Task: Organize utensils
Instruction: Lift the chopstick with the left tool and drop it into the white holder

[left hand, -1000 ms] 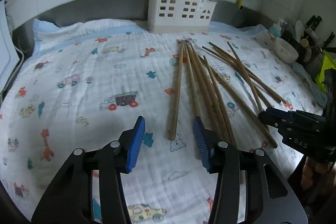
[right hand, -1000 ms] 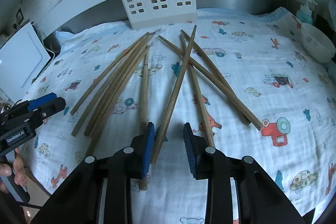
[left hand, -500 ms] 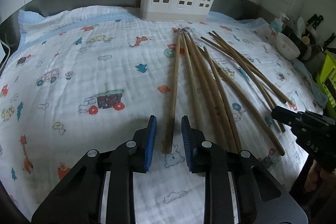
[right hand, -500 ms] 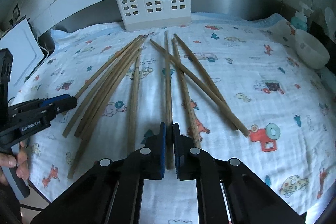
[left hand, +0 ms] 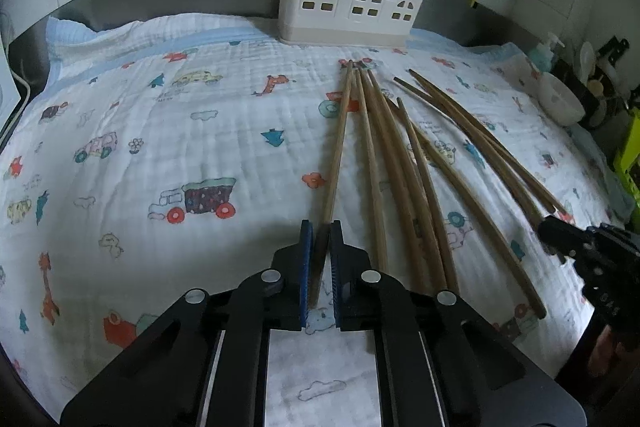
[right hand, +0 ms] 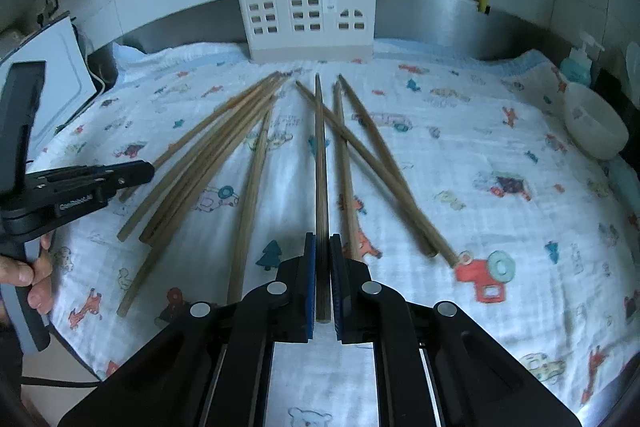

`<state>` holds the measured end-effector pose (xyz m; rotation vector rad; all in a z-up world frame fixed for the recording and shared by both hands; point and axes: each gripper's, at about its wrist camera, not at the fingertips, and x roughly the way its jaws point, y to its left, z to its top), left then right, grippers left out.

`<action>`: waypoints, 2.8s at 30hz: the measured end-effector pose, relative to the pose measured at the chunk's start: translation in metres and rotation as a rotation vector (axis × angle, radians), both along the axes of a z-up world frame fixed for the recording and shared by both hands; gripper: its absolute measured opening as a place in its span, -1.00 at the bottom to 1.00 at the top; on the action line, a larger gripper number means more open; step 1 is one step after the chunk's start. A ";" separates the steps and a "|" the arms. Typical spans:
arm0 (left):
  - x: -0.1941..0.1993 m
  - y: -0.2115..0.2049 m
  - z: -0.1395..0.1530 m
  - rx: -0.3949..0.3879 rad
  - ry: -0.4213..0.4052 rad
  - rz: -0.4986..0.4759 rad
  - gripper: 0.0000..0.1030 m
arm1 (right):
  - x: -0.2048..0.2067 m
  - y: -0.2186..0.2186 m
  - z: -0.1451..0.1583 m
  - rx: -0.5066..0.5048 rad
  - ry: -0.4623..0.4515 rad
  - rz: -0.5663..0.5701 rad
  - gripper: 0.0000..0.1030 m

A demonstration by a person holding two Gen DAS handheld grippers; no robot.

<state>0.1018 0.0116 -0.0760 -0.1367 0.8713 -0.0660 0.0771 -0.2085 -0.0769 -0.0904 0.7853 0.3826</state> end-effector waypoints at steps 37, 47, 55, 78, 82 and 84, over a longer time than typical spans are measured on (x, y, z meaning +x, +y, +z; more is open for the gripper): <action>0.027 -0.001 0.099 -0.003 -0.255 -0.097 -0.91 | 0.065 -0.007 0.149 0.058 -0.222 0.174 -0.87; 0.070 0.008 0.139 0.003 -0.252 -0.124 -0.91 | 0.122 0.000 0.227 0.029 -0.328 0.164 -0.87; 0.095 0.008 0.163 0.032 -0.270 -0.146 -0.91 | 0.182 0.022 0.261 -0.008 -0.377 0.133 -0.87; 0.130 -0.002 0.295 0.145 -0.496 -0.152 -0.91 | 0.239 0.023 0.200 -0.052 -0.254 0.119 -0.35; 0.146 -0.002 0.289 0.148 -0.508 -0.117 -0.91 | 0.220 0.014 0.197 -0.057 -0.274 0.121 -0.27; 0.153 0.000 0.284 0.118 -0.498 -0.110 -0.91 | 0.211 0.008 0.195 -0.047 -0.276 0.128 -0.27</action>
